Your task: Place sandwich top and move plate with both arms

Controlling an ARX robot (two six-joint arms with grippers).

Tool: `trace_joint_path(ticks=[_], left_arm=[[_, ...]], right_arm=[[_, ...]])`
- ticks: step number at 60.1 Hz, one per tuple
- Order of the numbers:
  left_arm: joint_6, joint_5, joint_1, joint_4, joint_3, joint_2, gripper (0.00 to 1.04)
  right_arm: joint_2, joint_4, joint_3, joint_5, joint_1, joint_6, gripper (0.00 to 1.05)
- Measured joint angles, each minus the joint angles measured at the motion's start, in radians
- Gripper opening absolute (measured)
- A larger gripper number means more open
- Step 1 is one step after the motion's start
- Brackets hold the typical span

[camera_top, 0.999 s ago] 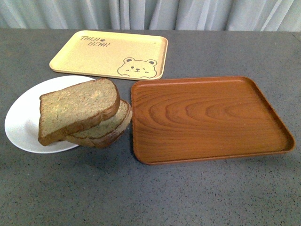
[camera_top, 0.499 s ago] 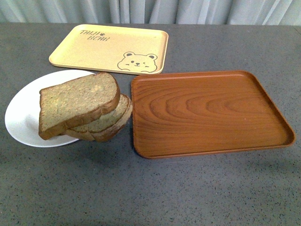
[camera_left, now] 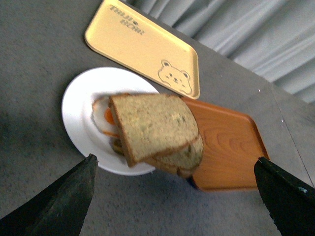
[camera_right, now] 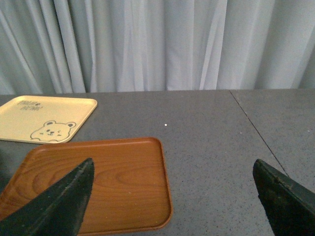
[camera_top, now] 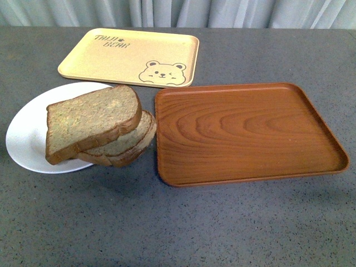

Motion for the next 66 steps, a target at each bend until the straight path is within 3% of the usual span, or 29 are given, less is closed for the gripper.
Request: trace_joint_path(ticks=[13, 21, 38, 66], left_arm=[[-0.042, -0.008, 0.022, 0.354, 0.093, 0.586, 0.96], [-0.101, -0.030, 0.051, 0.474, 0.130, 0.801, 0.96], [-0.147, -0.053, 0.063, 0.572, 0.138, 0.998, 0.96], [-0.288, -0.121, -0.078, 0.700, 0.190, 1.158, 0.96]], right_arm=[[0.000, 0.000, 0.000, 0.000, 0.000, 0.000, 0.96], [0.000, 0.000, 0.000, 0.000, 0.000, 0.000, 0.96], [0.000, 0.000, 0.000, 0.000, 0.000, 0.000, 0.96], [0.000, 0.000, 0.000, 0.000, 0.000, 0.000, 0.96]])
